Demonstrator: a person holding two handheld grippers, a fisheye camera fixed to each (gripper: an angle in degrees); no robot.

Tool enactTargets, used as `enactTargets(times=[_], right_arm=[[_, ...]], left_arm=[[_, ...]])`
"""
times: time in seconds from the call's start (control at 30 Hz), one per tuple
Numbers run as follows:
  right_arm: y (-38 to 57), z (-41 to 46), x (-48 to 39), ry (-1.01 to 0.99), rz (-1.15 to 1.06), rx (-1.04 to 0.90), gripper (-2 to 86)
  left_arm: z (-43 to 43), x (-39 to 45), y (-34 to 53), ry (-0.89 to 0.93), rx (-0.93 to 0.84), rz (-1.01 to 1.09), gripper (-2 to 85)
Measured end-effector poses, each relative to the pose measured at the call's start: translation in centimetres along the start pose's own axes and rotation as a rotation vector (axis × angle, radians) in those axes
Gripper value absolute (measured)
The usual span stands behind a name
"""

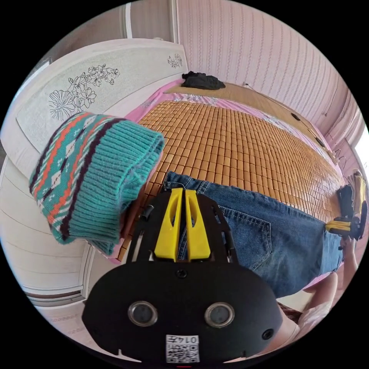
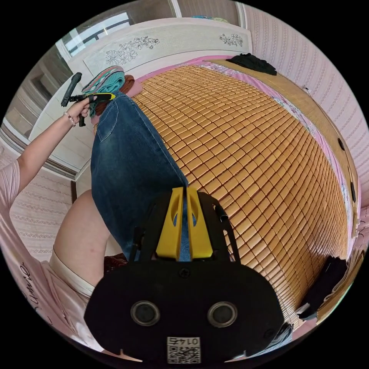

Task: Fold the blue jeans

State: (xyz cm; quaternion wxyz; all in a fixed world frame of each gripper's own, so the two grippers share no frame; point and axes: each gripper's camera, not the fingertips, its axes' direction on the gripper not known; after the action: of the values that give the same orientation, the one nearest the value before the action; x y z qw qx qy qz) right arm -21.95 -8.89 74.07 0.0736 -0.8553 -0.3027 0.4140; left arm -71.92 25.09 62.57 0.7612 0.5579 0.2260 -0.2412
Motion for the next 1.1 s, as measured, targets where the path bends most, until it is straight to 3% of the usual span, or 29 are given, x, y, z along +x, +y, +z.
enactTargets(times=[0.1, 0.27, 0.43, 0.6, 0.63, 0.77, 0.87, 0.97, 1.03, 1.1], right_arm=[[-0.9, 4.5, 0.9, 0.007, 0.045, -0.124, 3.2], [2.2, -0.3, 2.6, 0.121, 0.099, -0.004, 0.3], [6.6, -1.4, 3.4, 0.107, 0.092, -0.090, -0.2], [4.1, 0.7, 1.4, 0.084, -0.003, -0.128, -0.3], [3.2, 1.2, 1.2, 0.103, -0.014, -0.137, -0.3], [2.3, 2.5, 2.1, 0.142, -0.058, -0.213, -0.4], [2.1, 1.1, 4.6, 0.016, -0.027, -0.285, -0.4], [2.0, -1.5, 5.0, 0.047, -0.065, -0.201, -0.4], [2.4, 0.2, 5.4, 0.059, -0.086, -0.307, -0.5], [3.0, -0.8, 6.1, 0.058, -0.082, -0.277, -0.5]], left_arm=[[5.7, 0.7, 1.1, -0.062, -0.235, -0.041, -0.2], [2.7, -0.1, 3.2, -0.004, -0.112, -0.129, 0.0], [-5.4, 8.0, 8.8, 0.101, 0.111, 0.216, -0.9], [-7.2, 28.4, 17.4, 0.595, -0.010, 0.638, -1.0], [-7.0, 30.5, 18.3, 0.618, -0.034, 0.676, -1.0], [-2.9, 38.9, 23.9, 0.447, -0.232, 0.807, -1.0], [-2.7, 38.9, 25.6, 0.461, -0.211, 0.794, -1.0], [-2.9, 39.9, 26.3, 0.433, -0.243, 0.838, -1.0], [-2.8, 40.5, 27.1, 0.414, -0.235, 0.847, -1.0], [-2.5, 40.9, 27.8, 0.409, -0.231, 0.840, -1.0]])
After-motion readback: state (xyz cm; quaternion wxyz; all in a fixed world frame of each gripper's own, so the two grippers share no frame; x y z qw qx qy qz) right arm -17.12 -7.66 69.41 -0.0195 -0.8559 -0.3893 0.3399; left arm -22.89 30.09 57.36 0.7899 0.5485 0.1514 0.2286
